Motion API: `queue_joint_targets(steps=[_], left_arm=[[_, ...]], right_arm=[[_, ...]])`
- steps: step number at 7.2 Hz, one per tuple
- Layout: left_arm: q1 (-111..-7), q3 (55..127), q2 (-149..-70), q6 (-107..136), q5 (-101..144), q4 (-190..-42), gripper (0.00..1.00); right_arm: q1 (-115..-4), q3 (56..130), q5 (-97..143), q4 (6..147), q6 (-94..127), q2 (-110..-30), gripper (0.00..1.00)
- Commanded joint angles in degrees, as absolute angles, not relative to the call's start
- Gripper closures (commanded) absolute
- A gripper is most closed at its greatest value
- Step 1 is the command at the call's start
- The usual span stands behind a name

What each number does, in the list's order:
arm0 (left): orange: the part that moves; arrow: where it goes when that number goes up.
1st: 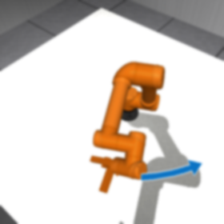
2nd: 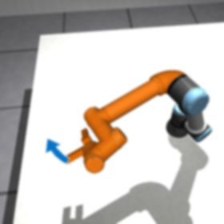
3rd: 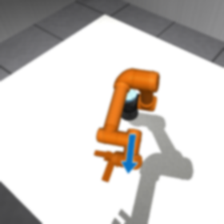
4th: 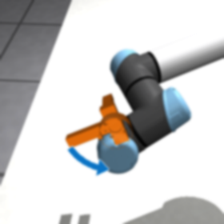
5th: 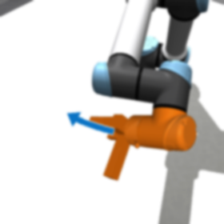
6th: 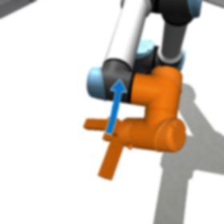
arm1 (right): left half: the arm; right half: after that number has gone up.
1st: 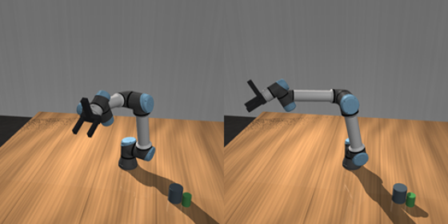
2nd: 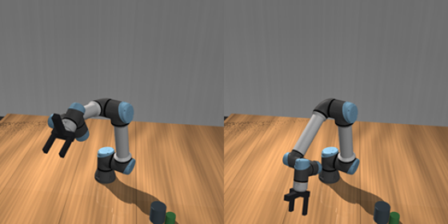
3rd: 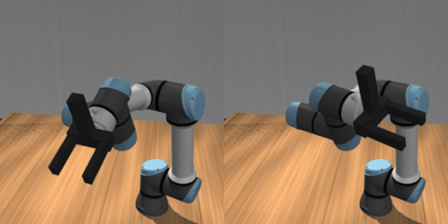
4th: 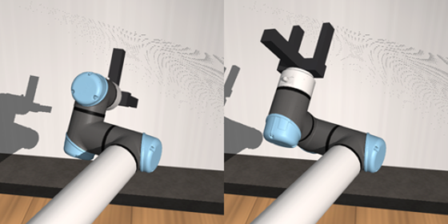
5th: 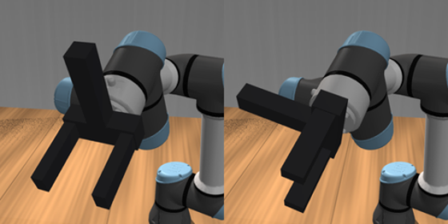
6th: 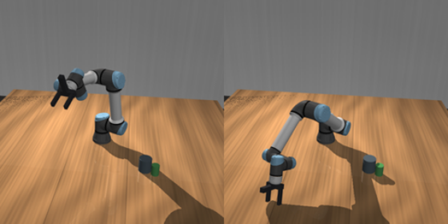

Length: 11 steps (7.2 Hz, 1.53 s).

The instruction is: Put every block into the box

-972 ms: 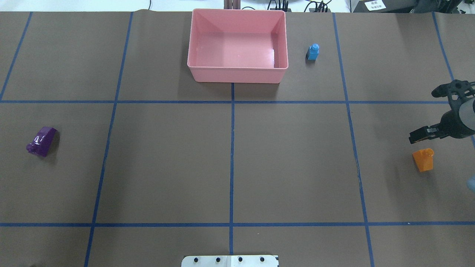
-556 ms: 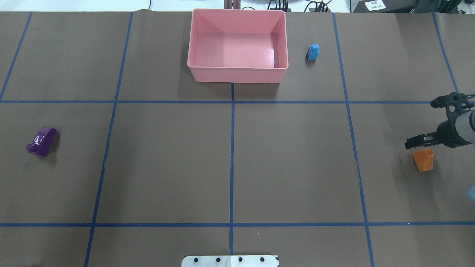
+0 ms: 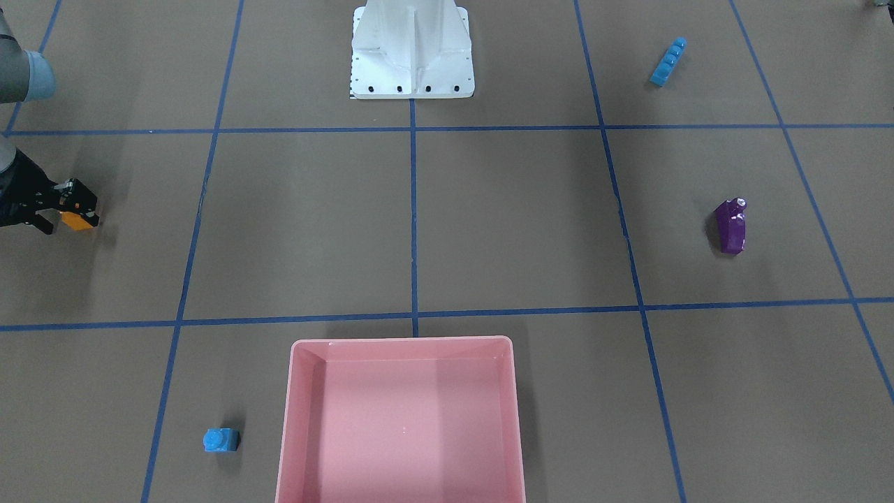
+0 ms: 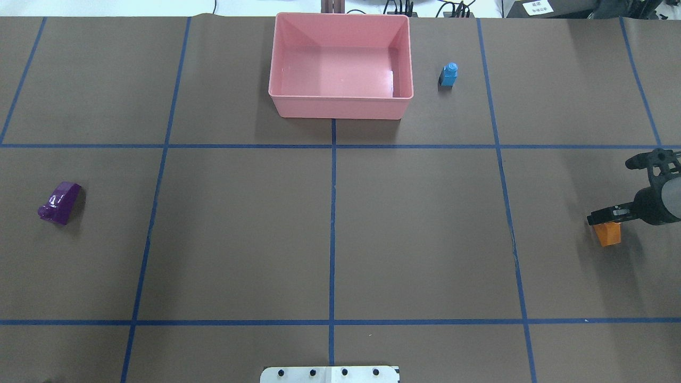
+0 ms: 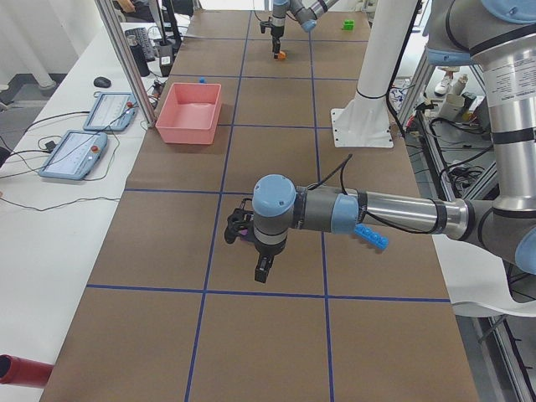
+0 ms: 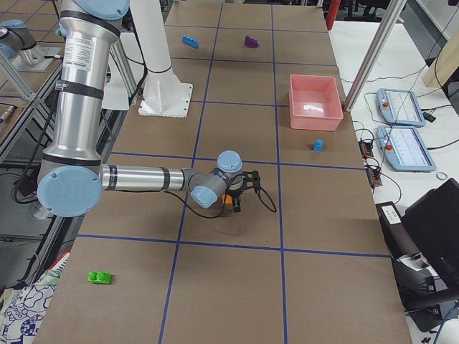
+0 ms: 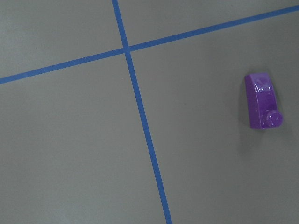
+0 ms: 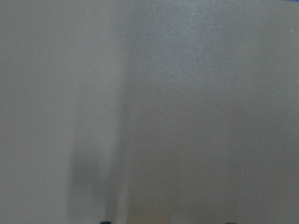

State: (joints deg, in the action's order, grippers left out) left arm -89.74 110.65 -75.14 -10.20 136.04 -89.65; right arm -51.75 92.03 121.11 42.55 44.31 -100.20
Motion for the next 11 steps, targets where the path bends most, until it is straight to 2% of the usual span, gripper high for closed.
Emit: queue_joint_targets(steps=[1, 2, 5, 9, 10, 11], left_arm=[[-89.74, 110.74, -75.15, -10.20, 136.05, -89.65, 0.00], [-89.74, 110.66, -75.15, -10.20, 136.05, -89.65, 0.00], [-89.74, 110.57, -75.23, -10.20, 136.05, -89.65, 0.00], [-89.74, 110.65, -75.23, -10.11, 136.05, -89.65, 0.00], [-89.74, 110.65, -75.23, -10.11, 136.05, -89.74, 0.00], [-89.74, 110.57, -75.23, -10.02, 136.14, -89.65, 0.00]], right_arm=[[-51.68, 96.73, 121.46, 48.47, 44.38, -100.28, 0.83], [-51.77, 101.20, 121.46, 54.95, 44.30, -100.28, 1.00], [-51.51, 102.83, 121.46, 57.03, 44.38, -98.37, 1.00], [-51.94, 101.44, 121.12, 82.47, 44.38, -70.74, 1.00], [-51.94, 97.86, 121.03, 85.75, 44.47, -64.14, 1.00], [-52.29, 91.12, 121.03, 86.39, 46.30, -56.68, 1.00]])
